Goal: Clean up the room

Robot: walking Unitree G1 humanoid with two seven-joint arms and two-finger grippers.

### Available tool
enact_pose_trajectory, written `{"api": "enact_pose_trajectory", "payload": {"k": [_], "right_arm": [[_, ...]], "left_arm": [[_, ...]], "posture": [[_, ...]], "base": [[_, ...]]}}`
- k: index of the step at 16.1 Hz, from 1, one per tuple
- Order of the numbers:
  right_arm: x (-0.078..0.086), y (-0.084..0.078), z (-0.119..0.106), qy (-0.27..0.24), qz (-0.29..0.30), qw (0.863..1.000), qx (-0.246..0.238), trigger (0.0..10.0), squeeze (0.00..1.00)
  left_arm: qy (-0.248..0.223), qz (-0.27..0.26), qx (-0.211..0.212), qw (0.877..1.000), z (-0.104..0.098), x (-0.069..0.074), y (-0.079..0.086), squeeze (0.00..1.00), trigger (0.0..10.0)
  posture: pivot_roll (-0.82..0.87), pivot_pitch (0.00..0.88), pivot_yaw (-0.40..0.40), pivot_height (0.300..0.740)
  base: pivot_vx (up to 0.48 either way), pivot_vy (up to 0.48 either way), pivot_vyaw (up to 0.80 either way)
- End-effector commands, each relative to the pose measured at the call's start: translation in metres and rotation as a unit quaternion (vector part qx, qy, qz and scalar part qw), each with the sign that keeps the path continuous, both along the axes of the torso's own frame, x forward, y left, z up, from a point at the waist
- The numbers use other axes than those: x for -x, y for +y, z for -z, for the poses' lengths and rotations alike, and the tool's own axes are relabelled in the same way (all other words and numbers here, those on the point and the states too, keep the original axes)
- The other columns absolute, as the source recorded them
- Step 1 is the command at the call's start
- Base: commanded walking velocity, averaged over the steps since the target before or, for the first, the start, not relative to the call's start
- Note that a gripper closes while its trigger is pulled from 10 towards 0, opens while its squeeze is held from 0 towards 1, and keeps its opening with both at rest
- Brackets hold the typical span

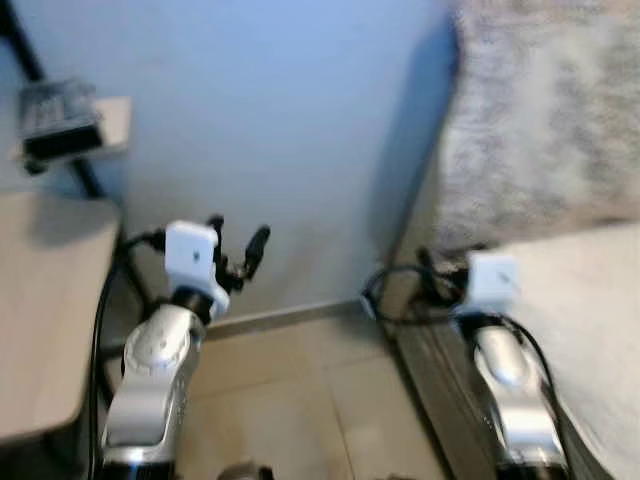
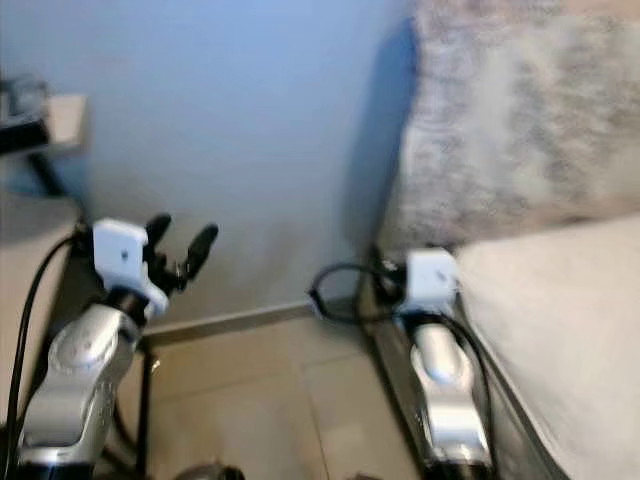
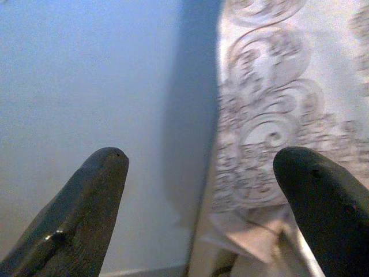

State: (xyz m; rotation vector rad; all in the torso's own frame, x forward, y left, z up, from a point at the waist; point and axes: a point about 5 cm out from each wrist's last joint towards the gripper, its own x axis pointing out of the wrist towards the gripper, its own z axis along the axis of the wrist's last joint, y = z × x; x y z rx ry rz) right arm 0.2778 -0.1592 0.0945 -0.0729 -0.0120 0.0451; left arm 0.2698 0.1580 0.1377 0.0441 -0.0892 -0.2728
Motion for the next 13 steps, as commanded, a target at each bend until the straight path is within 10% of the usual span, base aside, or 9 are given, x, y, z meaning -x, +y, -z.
{"api": "enact_pose_trajectory", "payload": {"k": [1, 13], "right_arm": [[-0.002, -0.004, 0.006, 0.023, 0.015, 1.000, -0.004, 10.0, 0.00], [-0.003, 0.004, 0.013, 0.045, 0.024, 0.998, -0.021, 10.0, 0.00]], "left_arm": [[0.013, 0.012, -0.003, 1.000, 0.003, -0.002, -0.006, 0.00, 10.0], [0.080, 0.062, -0.005, 0.995, 0.029, -0.003, -0.006, 0.00, 10.0]], "posture": [[-0.02, 0.000, -0.001, 0.714], [-0.06, 0.000, 0.035, 0.714]], "base": [[0.000, 0.000, -0.77], [0.000, 0.000, -0.75]]}}
